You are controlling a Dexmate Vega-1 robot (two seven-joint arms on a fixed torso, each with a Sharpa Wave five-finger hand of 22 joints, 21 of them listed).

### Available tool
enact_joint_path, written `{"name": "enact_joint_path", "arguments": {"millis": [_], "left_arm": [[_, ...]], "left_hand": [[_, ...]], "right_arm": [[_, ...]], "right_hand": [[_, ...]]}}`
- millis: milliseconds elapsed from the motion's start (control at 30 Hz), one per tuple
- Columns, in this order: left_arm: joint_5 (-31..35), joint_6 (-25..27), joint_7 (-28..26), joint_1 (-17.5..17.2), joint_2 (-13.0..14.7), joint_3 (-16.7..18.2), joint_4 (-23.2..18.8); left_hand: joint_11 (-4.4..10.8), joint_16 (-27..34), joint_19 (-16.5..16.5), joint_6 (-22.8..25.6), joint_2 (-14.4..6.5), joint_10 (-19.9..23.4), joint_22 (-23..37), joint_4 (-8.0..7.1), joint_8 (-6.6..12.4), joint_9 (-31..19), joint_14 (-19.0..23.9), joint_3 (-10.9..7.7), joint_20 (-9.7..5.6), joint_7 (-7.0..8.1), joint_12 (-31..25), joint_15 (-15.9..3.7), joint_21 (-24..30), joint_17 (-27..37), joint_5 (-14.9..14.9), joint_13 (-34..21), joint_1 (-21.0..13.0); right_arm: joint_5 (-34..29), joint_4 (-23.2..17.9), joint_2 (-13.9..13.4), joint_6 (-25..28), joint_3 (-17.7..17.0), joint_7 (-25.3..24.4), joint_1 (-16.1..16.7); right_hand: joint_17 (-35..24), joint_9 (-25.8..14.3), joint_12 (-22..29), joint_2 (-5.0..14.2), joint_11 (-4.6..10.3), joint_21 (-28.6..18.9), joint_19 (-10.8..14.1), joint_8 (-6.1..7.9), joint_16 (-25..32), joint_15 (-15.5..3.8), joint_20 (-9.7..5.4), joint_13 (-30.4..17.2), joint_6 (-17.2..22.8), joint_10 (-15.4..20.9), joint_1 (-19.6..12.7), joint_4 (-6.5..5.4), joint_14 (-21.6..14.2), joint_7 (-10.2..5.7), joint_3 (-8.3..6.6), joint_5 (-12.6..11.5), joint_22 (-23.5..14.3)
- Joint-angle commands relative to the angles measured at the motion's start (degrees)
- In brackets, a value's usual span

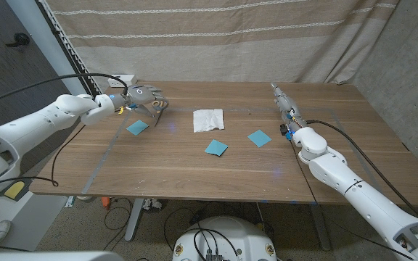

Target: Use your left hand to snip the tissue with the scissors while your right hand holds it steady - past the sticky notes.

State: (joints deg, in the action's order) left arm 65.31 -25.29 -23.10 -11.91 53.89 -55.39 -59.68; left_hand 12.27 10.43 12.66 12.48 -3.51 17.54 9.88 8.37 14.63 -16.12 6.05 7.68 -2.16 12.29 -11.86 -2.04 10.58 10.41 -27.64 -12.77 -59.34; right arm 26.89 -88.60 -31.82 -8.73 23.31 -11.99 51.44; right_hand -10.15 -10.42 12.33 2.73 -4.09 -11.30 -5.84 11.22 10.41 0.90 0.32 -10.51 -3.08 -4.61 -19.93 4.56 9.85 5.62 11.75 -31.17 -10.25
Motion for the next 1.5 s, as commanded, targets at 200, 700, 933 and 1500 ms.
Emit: {"name": "enact_joint_path", "arguments": {"millis": [200,700,933,1500], "left_arm": [[2.1,0.6,-2.4,2.6,-1.5,-3.8,3.4],[3.7,1.2,-4.9,5.1,-2.9,-7.3,6.9],[4.0,1.3,-6.2,5.7,-3.3,-8.7,8.3],[4.5,2.8,-8.5,7.9,-5.8,-12.5,13.0]], "left_hand": [[0.06,0.1,-0.8,-0.2,0.0,-1.3,0.1,-0.16,0.53,-0.6,-1.5,-0.96,-9.07,0.29,0.1,-10.22,0.3,0.2,-0.1,0.1,-2.0],[0.07,0.2,-1.0,0.3,-0.6,-1.6,0.1,-0.04,0.89,-0.8,-1.8,-1.69,-8.73,0.32,0.0,-10.29,0.4,0.2,0.3,0.1,-3.4],[0.06,0.3,-1.0,0.4,-0.9,-1.6,0.1,0.05,0.94,-0.9,-1.8,-2.05,-8.72,0.33,-0.1,-10.27,0.4,0.2,0.5,0.1,-4.1],[0.07,0.7,-1.0,2.1,-1.1,-0.5,0.1,-0.10,1.78,-1.2,-0.4,-2.72,-8.89,0.32,-0.7,-10.31,0.4,0.2,1.7,0.0,-5.3]], "right_arm": [[-0.3,-0.6,-0.1,0.7,-0.1,-0.8,0.2],[-0.6,-0.5,0.1,1.2,0.1,-1.3,-0.1],[-0.6,-0.6,0.1,1.5,0.2,-1.2,-0.2],[-0.5,-0.8,-0.1,1.9,0.2,-1.3,-0.2]], "right_hand": [[-0.2,-0.2,0.1,0.59,0.20,0.1,-0.3,-0.08,-0.1,-0.50,0.41,-0.3,0.1,-0.2,-0.2,0.03,0.7,-0.07,0.51,-0.3,-0.1],[-0.2,-0.2,0.1,0.69,0.18,0.1,-0.4,-0.10,0.0,-0.40,0.47,-0.3,0.0,-0.3,-0.2,0.02,0.8,-0.15,0.62,-0.3,-0.1],[-0.2,-0.2,0.0,0.76,0.24,0.1,-0.4,-0.09,0.0,-0.48,0.47,-0.3,0.0,-0.3,-0.3,0.02,0.8,-0.09,0.67,-0.3,-0.1],[-0.2,-0.2,0.0,0.93,0.14,0.1,-0.5,-0.08,0.1,-0.44,0.47,-0.3,0.0,-0.3,-0.4,0.02,0.7,-0.14,0.73,-0.3,-0.1]]}}
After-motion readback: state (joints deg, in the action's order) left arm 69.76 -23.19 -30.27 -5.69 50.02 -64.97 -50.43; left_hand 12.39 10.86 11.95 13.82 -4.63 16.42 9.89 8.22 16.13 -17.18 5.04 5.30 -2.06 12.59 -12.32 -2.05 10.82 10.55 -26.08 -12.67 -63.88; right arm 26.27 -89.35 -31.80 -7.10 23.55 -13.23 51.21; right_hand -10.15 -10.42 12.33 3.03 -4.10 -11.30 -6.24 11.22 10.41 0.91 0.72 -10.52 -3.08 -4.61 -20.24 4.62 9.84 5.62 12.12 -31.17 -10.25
